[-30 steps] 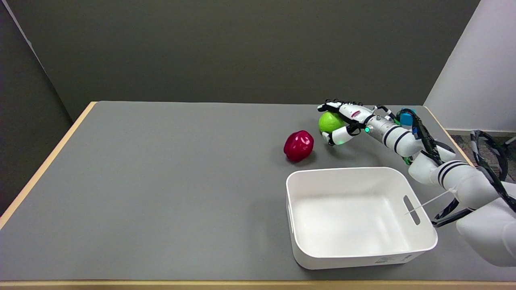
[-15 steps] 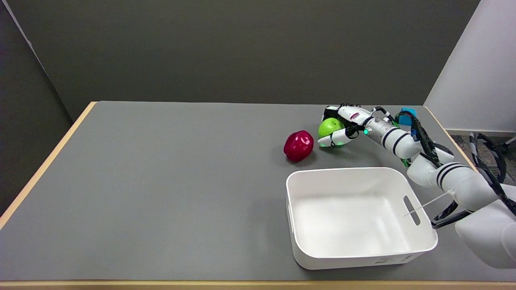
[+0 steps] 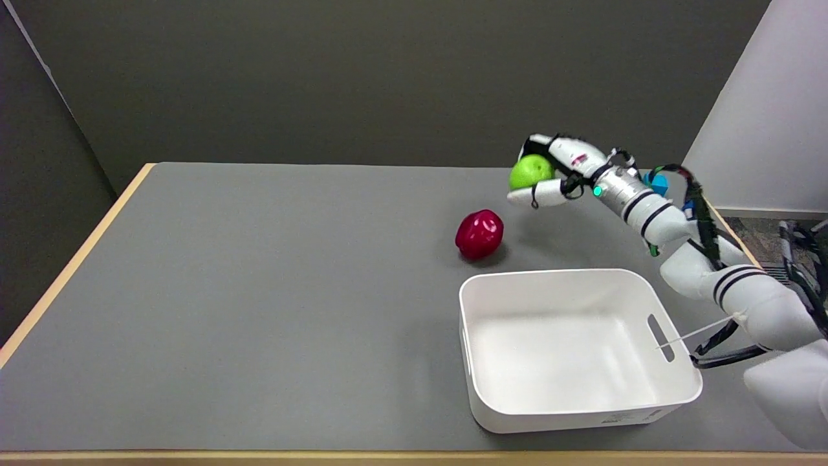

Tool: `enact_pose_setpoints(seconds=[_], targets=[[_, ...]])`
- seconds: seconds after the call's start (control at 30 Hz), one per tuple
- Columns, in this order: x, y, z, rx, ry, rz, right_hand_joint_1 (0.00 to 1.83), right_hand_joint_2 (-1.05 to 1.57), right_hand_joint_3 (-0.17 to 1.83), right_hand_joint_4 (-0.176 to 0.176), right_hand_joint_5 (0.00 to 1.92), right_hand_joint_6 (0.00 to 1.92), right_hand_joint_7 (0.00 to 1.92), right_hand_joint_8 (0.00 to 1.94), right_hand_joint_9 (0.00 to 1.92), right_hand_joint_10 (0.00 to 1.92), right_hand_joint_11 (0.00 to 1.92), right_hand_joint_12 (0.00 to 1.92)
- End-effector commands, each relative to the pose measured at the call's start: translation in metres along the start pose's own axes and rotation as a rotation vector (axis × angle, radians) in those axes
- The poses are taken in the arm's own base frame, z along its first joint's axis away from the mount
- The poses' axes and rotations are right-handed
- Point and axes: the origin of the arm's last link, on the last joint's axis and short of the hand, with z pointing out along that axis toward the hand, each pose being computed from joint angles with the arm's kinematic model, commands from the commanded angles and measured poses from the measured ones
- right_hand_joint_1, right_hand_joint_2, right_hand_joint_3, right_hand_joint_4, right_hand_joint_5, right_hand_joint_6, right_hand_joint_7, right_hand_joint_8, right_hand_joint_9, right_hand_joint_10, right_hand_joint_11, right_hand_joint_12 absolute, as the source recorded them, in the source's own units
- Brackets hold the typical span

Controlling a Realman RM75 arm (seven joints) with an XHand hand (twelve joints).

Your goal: Pick up the green apple.

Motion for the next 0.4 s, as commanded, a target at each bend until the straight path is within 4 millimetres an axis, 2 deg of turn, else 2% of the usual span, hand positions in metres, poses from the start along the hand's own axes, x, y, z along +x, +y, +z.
enact_pose_setpoints(seconds=[0.03,0.17,0.4], targets=[[0.128,-0.044,-0.074,0.243,0.412,-0.021,1.09,1.31,0.21,-0.176,0.47,1.73,0.52,1.79,0.76,1.92,0.37,1.92],[0.132,-0.052,-0.11,0.284,0.436,0.051,1.1,1.26,0.29,-0.176,0.48,1.73,0.54,1.78,0.8,1.92,0.41,1.92],[0.11,-0.052,-0.177,0.297,0.44,0.279,1.12,1.2,0.36,-0.176,0.52,1.68,0.58,1.74,0.83,1.92,0.56,1.92]])
